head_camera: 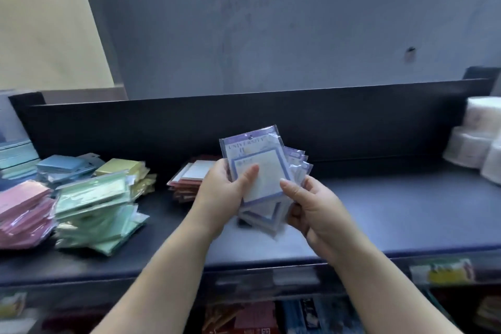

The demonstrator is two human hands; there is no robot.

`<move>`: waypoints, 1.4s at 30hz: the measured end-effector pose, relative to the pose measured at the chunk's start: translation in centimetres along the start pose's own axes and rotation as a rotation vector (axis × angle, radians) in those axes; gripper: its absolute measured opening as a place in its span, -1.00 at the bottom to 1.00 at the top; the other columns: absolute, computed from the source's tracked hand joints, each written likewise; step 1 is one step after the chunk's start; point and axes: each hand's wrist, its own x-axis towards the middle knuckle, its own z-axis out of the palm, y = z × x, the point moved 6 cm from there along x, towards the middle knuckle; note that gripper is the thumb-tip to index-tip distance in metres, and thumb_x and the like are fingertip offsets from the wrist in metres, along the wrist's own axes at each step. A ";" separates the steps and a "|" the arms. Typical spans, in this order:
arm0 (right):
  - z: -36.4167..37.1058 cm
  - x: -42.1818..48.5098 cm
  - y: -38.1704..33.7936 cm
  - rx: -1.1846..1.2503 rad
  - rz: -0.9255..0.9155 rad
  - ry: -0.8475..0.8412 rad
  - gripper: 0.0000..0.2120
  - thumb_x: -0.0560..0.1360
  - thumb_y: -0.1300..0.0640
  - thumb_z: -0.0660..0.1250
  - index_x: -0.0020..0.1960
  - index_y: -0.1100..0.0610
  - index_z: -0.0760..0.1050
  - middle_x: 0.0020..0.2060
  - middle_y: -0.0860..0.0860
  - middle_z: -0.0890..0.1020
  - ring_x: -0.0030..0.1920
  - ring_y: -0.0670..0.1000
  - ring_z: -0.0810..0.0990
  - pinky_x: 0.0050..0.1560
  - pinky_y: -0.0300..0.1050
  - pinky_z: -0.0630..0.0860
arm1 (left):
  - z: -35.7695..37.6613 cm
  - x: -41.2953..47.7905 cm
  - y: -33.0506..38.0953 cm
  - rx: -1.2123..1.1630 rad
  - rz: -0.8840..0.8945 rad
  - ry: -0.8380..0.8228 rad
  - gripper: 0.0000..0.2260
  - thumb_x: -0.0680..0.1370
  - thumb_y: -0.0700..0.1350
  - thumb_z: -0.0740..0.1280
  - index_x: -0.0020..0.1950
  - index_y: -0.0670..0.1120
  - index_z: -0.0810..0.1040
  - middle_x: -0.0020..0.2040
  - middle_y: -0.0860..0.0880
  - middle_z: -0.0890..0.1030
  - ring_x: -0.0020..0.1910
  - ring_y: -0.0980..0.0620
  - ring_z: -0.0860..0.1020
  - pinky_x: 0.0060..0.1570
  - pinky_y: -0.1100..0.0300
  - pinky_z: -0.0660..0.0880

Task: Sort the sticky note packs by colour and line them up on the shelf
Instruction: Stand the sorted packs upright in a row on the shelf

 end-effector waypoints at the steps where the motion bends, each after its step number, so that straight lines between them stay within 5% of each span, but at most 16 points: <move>1: -1.5 -0.1 -0.8 -0.047 -0.014 0.012 -0.76 0.50 0.25 0.33 0.17 0.17 0.49 -0.08 0.05 0.70 -0.17 0.00 0.68 -0.22 -0.15 0.61 | 1.8 -0.1 -0.2 -0.025 0.037 -0.008 -0.56 0.37 0.08 0.42 0.15 -0.10 0.47 0.05 -0.08 0.67 0.02 -0.05 0.65 0.03 -0.09 0.59; 7: -10.3 -0.1 -5.1 -0.474 -0.072 0.068 -0.65 0.43 0.49 0.33 0.09 0.13 0.48 -0.08 0.00 0.68 -0.14 -0.12 0.66 -0.13 -0.28 0.58 | 10.9 0.6 -2.3 0.053 0.180 -0.130 -0.73 0.55 -0.19 0.33 0.22 -0.14 0.37 0.10 -0.06 0.61 0.09 0.07 0.59 0.12 0.05 0.53; 13: -15.1 0.4 -4.2 -0.562 -0.032 0.028 -0.47 0.42 0.50 0.31 0.24 0.02 0.39 0.08 0.04 0.66 0.08 -0.02 0.63 0.16 -0.02 0.54 | 15.7 0.6 -4.1 0.196 0.157 -0.190 -0.45 0.51 -0.18 0.25 0.47 0.02 0.17 0.27 0.06 0.54 0.28 0.13 0.48 0.34 -0.02 0.38; 16: -15.8 0.6 -3.3 -0.567 -0.025 0.010 -0.43 0.44 0.45 0.32 0.33 -0.01 0.33 0.12 -0.03 0.64 0.13 -0.07 0.61 0.17 -0.10 0.54 | 16.0 0.5 -4.8 0.199 0.116 -0.158 -0.45 0.54 -0.24 0.24 0.48 0.03 0.16 0.27 0.07 0.54 0.29 0.13 0.48 0.36 -0.02 0.36; 22: -16.8 1.4 -3.3 -0.731 0.012 0.056 -0.44 0.44 0.35 0.36 0.31 -0.06 0.31 0.11 -0.11 0.62 0.14 -0.14 0.58 0.16 -0.17 0.50 | 16.5 1.1 -4.5 0.471 0.067 -0.252 -0.56 0.56 -0.26 0.18 0.41 -0.01 0.20 0.19 0.12 0.48 0.19 0.12 0.45 0.13 0.27 0.32; 27: -19.3 1.8 -4.9 -0.879 0.057 0.201 -0.51 0.40 0.31 0.38 0.25 0.00 0.35 0.02 -0.11 0.63 0.03 -0.16 0.60 0.09 -0.21 0.53 | 18.6 3.4 -4.2 0.720 0.069 -0.374 -0.74 0.59 -0.16 0.18 0.25 -0.09 0.23 0.14 -0.07 0.53 0.05 -0.08 0.51 -0.01 0.13 0.41; 32: -23.8 2.8 -7.1 -1.020 0.111 0.323 -0.50 0.36 0.26 0.40 0.23 0.00 0.35 -0.02 -0.10 0.63 -0.02 -0.12 0.60 0.11 -0.12 0.55 | 23.5 5.6 -5.0 0.740 0.104 -0.458 -0.84 0.59 -0.14 0.15 0.12 -0.08 0.22 0.04 -0.08 0.51 -0.11 -0.06 0.43 -0.09 0.12 0.40; 42: -32.9 6.9 -10.7 -1.160 0.179 0.426 -0.42 0.32 0.21 0.31 0.31 0.05 0.26 0.06 0.03 0.60 0.06 0.04 0.58 0.14 0.03 0.53 | 33.5 10.8 -6.9 0.665 -0.004 -0.379 -0.76 0.58 -0.17 0.10 0.24 -0.16 0.27 0.19 -0.16 0.51 0.06 -0.13 0.49 -0.02 0.14 0.39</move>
